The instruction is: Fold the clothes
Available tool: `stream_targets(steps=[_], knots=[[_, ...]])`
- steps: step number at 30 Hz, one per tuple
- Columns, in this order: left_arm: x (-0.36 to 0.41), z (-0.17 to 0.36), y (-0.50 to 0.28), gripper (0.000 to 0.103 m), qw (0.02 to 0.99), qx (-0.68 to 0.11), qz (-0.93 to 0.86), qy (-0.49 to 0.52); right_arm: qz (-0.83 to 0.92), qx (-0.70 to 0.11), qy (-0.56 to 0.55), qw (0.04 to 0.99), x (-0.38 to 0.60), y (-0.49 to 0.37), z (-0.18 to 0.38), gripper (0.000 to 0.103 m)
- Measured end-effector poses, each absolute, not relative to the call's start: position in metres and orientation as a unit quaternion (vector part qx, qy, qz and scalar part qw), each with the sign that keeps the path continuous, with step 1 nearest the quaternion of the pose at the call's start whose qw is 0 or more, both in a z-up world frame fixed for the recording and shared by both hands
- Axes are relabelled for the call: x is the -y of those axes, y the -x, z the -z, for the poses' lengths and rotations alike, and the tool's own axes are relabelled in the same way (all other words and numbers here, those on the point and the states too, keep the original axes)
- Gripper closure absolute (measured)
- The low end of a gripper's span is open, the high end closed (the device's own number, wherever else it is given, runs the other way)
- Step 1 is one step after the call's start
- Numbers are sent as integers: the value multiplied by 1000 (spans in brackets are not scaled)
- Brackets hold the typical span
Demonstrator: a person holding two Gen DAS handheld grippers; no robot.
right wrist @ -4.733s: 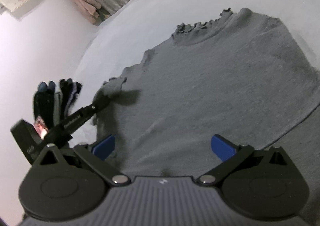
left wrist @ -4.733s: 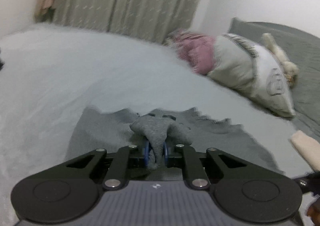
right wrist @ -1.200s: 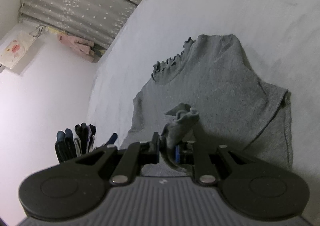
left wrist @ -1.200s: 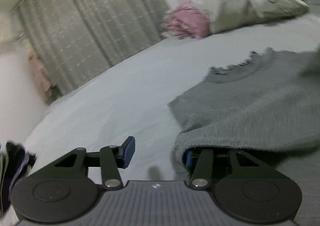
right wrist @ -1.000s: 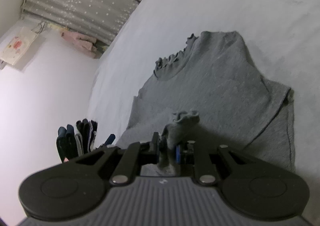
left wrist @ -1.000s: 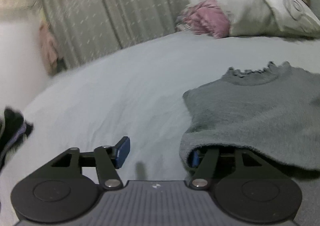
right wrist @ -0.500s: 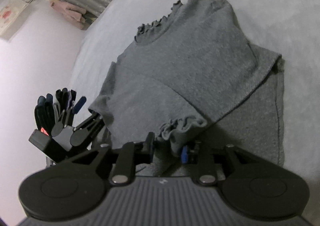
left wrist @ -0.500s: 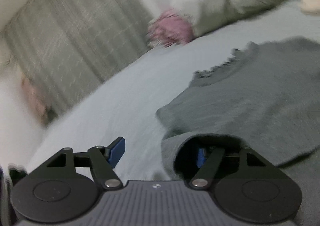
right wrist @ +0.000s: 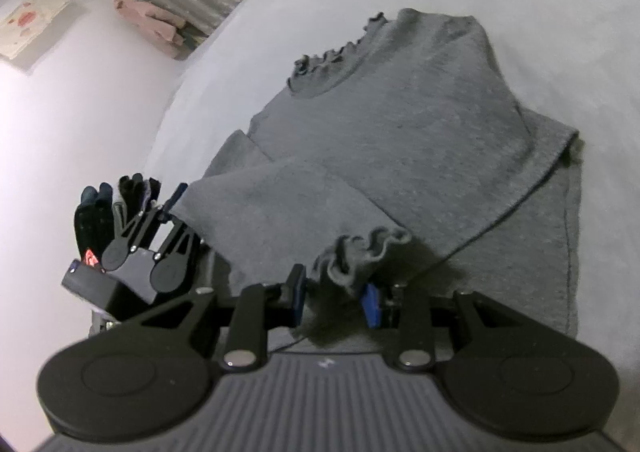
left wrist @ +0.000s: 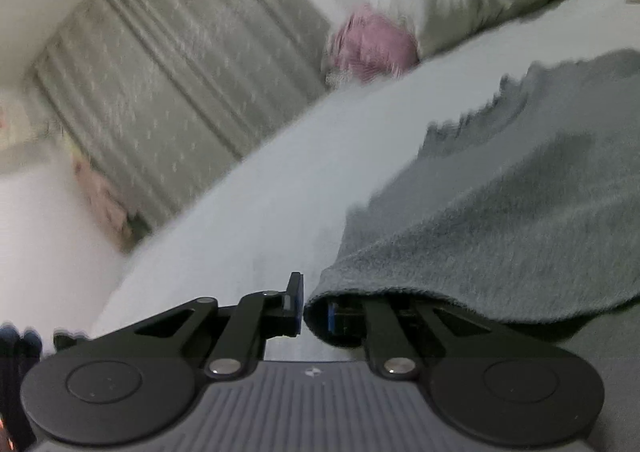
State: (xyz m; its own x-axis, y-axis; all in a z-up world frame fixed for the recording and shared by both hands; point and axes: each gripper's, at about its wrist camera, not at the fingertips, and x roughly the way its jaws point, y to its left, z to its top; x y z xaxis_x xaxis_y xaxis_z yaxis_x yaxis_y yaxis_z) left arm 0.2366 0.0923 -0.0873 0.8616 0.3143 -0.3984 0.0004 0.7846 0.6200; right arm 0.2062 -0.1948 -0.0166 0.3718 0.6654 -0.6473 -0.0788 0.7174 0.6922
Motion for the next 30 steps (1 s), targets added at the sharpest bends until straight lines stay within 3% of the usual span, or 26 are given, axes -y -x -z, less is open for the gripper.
stream_targets(steps=[2, 5, 7, 11, 12, 13, 14, 16, 18, 20, 23, 25, 27, 30], knots=[[-92, 95, -242, 82, 898, -293, -96, -314, -240, -511, -283, 775, 192, -206, 19, 65], [-90, 92, -243, 74, 896, -294, -101, -317, -237, -518, -279, 773, 191, -206, 22, 65], [-88, 88, -241, 60, 899, -277, -99, -324, -237, -518, -277, 774, 192, -206, 22, 65], [-81, 86, -229, 58, 904, -235, -65, -351, -241, -514, -277, 776, 193, -207, 19, 66], [-80, 86, -229, 62, 904, -233, -61, -353, -241, -514, -276, 776, 193, -207, 19, 67], [-80, 86, -230, 81, 904, -238, -56, -352, -241, -513, -275, 777, 192, -207, 18, 69], [-80, 87, -232, 94, 903, -244, -55, -349, -242, -512, -273, 778, 191, -206, 18, 71], [-87, 86, -243, 97, 901, -285, -91, -315, -245, -514, -263, 779, 190, -206, 15, 85], [-99, 83, -250, 96, 903, -321, -110, -265, -242, -523, -239, 781, 187, -205, 13, 90], [-100, 81, -252, 93, 898, -336, -111, -263, -231, -535, -198, 788, 183, -203, 12, 90], [-96, 77, -246, 69, 889, -340, -111, -284, -231, -531, -181, 795, 183, -202, 7, 75], [-108, 59, -237, 46, 901, -346, -101, -241, -241, -508, -184, 806, 185, -204, -4, 58], [-124, 42, -226, 45, 916, -349, -88, -175, -256, -484, -191, 815, 186, -208, -14, 56], [-169, 10, -212, 48, 934, -353, -39, 27, -288, -452, -213, 817, 176, -230, -27, 56]])
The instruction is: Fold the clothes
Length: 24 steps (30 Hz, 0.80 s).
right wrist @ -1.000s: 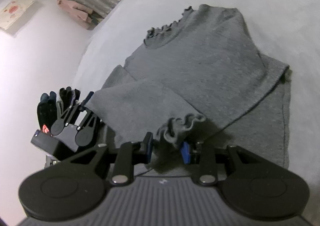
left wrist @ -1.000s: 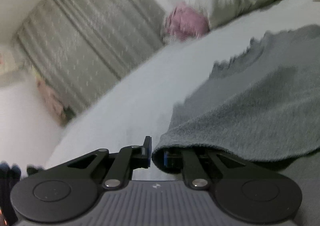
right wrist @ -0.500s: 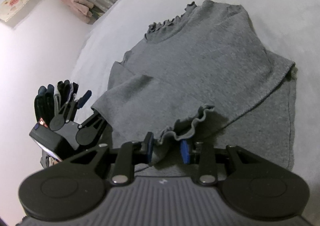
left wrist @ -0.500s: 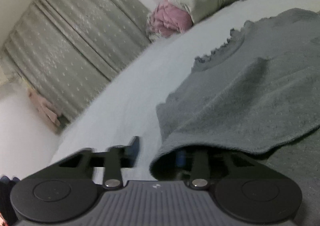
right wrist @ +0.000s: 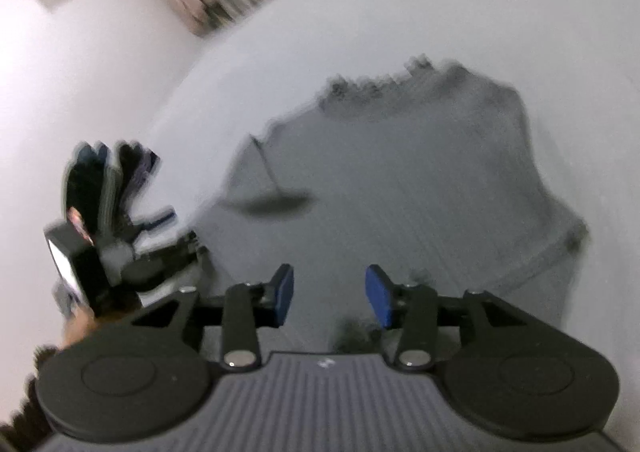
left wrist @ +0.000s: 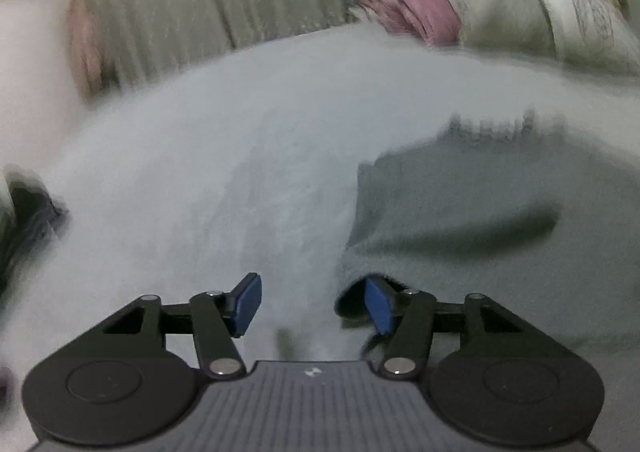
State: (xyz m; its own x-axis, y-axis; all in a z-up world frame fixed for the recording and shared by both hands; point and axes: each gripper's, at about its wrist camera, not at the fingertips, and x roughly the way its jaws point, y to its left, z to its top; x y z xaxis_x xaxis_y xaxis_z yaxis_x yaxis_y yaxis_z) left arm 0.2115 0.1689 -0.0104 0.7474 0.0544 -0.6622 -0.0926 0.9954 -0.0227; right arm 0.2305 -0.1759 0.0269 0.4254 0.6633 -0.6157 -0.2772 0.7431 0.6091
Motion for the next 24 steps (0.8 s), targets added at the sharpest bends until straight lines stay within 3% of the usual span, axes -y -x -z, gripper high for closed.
stream_targets(steps=[4, 10, 21, 23, 24], knots=[[-207, 11, -207, 54, 909, -367, 11, 196, -351, -436, -217, 800, 131, -277, -31, 59], [-235, 23, -209, 61, 868, -387, 44, 307, -383, -454, -205, 778, 62, -344, -12, 65], [-253, 45, -229, 61, 848, -400, 36, 346, -377, -487, -185, 766, -3, -402, 28, 65], [-253, 48, -232, 61, 844, -403, 41, 352, -380, -490, -178, 764, -11, -405, 31, 75], [-256, 49, -230, 61, 843, -403, 40, 354, -382, -492, -175, 763, -15, -407, 33, 93]])
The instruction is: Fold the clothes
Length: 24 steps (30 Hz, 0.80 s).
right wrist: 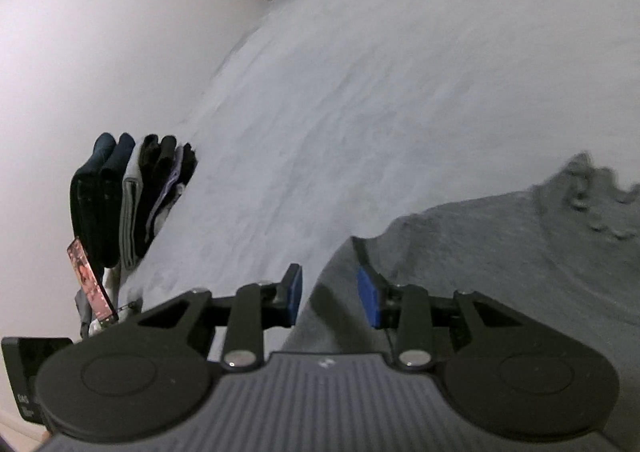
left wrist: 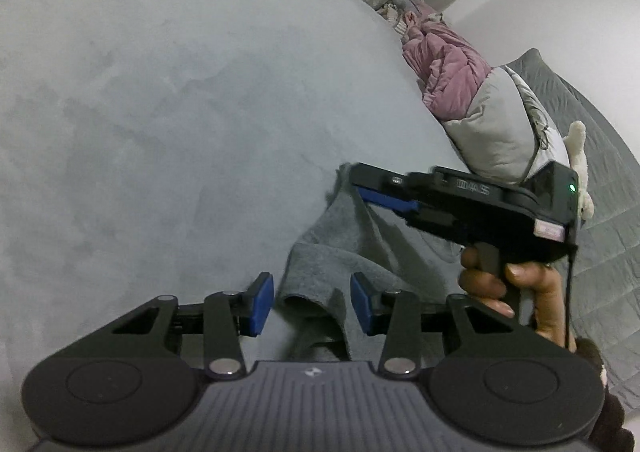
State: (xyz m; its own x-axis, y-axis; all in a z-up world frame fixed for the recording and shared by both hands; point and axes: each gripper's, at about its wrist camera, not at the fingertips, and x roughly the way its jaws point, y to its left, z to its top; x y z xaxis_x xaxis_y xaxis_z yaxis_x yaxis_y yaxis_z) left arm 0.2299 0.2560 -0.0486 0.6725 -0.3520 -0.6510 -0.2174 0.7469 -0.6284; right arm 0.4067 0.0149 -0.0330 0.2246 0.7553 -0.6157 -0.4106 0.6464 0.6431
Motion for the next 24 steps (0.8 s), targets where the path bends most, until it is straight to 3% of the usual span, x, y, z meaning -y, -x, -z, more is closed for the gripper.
stream_targets(steps=[1, 12, 14, 16, 17, 20, 23, 24], knots=[[-259, 47, -228, 61, 845, -402, 38, 352, -380, -483, -165, 771, -20, -408, 32, 97], [-242, 37, -218, 59, 862, -438, 106, 233, -342, -437, -141, 820, -33, -425, 9, 100], [-231, 36, -216, 59, 865, -446, 116, 199, -347, -447, -128, 815, -36, -426, 7, 90], [-227, 37, -215, 59, 867, -449, 116, 182, -348, -465, -117, 806, -37, -424, 11, 64], [-227, 38, -215, 59, 867, -451, 115, 177, -348, -471, -112, 803, -37, -423, 14, 60], [-224, 38, -212, 62, 870, -451, 116, 163, -361, -488, -104, 788, -41, -421, 22, 62], [-221, 39, -211, 88, 871, -459, 102, 141, -382, -500, -82, 773, -50, -415, 27, 78], [-221, 39, -214, 96, 871, -461, 97, 142, -384, -501, -62, 773, -55, -412, 28, 90]])
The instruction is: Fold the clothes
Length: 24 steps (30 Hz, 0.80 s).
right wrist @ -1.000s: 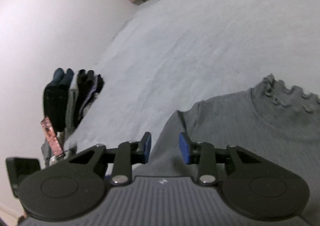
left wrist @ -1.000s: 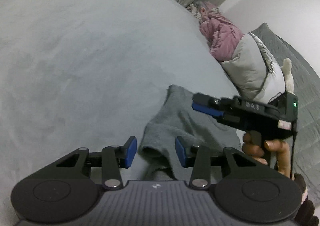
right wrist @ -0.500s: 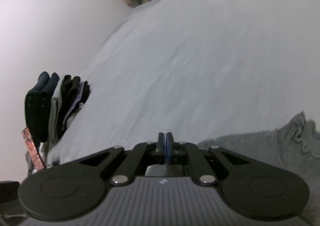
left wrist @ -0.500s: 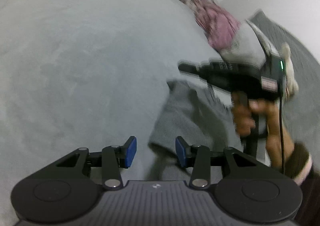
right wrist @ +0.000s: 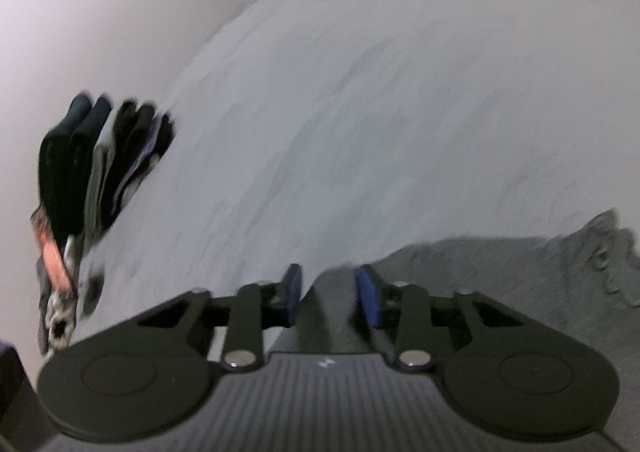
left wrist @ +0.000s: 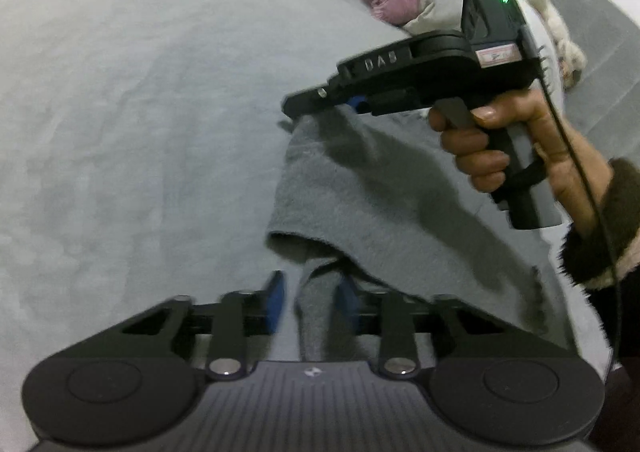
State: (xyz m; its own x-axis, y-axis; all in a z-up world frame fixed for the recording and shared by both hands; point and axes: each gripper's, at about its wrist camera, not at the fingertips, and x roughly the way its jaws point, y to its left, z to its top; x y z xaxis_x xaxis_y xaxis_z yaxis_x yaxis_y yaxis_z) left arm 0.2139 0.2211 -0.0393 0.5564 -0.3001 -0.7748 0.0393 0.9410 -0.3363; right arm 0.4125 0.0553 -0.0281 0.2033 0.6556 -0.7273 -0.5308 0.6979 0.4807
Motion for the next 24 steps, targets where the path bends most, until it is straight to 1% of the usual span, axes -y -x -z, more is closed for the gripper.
stream_targets(steps=[1, 3, 7, 11, 14, 16, 17, 18, 19, 22, 23, 24], knots=[[-224, 40, -215, 98, 869, -464, 89, 146, -382, -494, -52, 780, -56, -411, 27, 94], [-230, 40, -215, 100, 864, -469, 79, 164, -377, -470, -54, 796, -54, -409, 22, 95], [-232, 39, -210, 103, 863, -478, 65, 151, -359, -421, -79, 829, -46, -412, 15, 97], [-232, 40, -206, 103, 861, -488, 55, 131, -321, -415, -74, 848, -47, -413, 30, 97], [-232, 39, -205, 103, 862, -489, 57, 121, -305, -411, -64, 856, -56, -411, 45, 99], [-237, 38, -204, 99, 863, -484, 58, 133, -299, -410, -70, 859, -57, -410, 44, 97], [-238, 38, -204, 96, 864, -480, 58, 141, -296, -414, -76, 858, -56, -410, 42, 95], [-239, 37, -202, 87, 866, -475, 57, 148, -293, -414, -80, 858, -54, -408, 37, 83], [-240, 35, -202, 76, 871, -464, 54, 154, -291, -414, -83, 859, -52, -407, 32, 68], [-228, 36, -208, 65, 887, -440, 50, 128, -282, -406, -85, 865, -30, -393, 11, 58], [-225, 37, -210, 63, 889, -438, 51, 119, -280, -404, -85, 866, -18, -386, 3, 56], [-223, 38, -212, 61, 891, -436, 50, 112, -278, -403, -85, 868, -5, -379, -4, 51]])
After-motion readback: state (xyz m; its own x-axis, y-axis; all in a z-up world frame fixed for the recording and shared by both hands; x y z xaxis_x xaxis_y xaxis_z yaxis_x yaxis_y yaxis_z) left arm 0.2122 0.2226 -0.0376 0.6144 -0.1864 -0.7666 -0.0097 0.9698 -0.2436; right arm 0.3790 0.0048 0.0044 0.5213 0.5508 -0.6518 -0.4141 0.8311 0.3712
